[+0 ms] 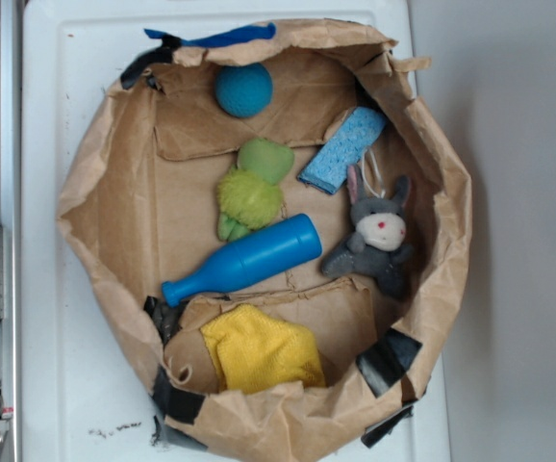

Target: Grab the gray animal.

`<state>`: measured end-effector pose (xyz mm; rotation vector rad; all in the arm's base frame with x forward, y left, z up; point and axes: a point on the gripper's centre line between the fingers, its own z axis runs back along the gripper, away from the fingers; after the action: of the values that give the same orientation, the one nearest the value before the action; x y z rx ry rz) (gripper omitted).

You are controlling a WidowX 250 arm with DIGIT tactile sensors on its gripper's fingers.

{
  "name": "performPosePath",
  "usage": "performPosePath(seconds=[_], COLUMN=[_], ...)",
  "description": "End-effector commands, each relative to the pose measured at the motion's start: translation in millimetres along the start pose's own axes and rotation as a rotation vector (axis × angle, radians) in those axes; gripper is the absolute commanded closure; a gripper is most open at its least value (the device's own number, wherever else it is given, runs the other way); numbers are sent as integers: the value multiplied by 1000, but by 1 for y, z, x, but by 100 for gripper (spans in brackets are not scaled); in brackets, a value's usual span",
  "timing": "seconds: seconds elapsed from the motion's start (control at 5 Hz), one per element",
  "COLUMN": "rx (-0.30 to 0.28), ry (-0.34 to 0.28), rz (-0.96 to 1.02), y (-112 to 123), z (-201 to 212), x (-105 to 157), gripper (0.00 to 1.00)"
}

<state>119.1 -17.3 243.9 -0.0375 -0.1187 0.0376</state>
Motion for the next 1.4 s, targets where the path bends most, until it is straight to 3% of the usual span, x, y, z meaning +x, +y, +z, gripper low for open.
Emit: performPosePath(seconds=[0.0,0.4,0.6,1.2], rx=[0,0,9,-36], ry=[0,-1,8,39], rz=[0,56,81,192], y=[0,4,9,0], z=[0,-6,-17,-46], x=[0,60,81,131], gripper=[0,0,0,0])
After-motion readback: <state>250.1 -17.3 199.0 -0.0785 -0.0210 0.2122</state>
